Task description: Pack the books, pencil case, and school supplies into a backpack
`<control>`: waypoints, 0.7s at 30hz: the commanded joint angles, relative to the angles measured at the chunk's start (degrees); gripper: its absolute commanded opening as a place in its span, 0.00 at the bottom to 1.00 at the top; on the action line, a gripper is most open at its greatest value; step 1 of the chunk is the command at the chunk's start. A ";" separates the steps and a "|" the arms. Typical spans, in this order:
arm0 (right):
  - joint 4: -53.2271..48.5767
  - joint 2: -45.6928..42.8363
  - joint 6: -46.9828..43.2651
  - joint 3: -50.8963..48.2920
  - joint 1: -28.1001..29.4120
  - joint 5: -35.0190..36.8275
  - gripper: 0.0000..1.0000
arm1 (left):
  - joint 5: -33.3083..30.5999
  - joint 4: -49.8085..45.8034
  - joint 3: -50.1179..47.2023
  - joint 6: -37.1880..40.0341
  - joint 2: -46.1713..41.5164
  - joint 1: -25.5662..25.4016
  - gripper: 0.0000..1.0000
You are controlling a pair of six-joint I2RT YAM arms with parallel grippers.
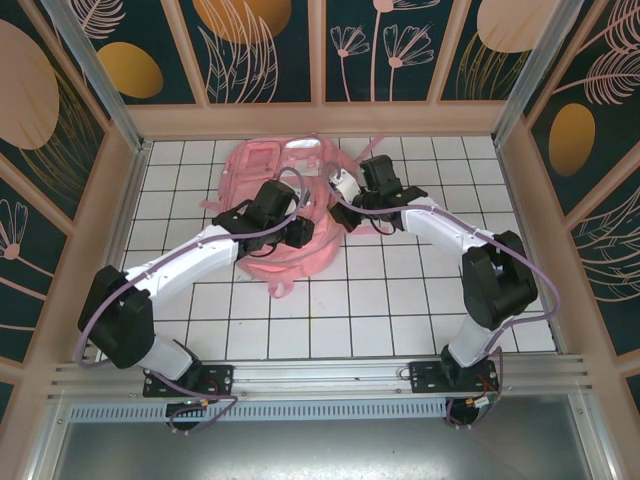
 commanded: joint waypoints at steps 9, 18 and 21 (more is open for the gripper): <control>1.51 -3.71 0.75 -0.18 -0.98 -3.58 0.00 | -2.93 -2.04 3.16 10.51 4.30 -1.53 0.35; 1.98 -2.47 0.20 0.12 -5.03 1.74 0.00 | -6.06 -2.29 -0.93 14.09 2.95 -1.58 0.11; 0.89 -0.61 -1.03 1.86 -6.39 3.92 0.00 | -5.70 -2.38 -2.31 14.43 2.74 -1.57 0.08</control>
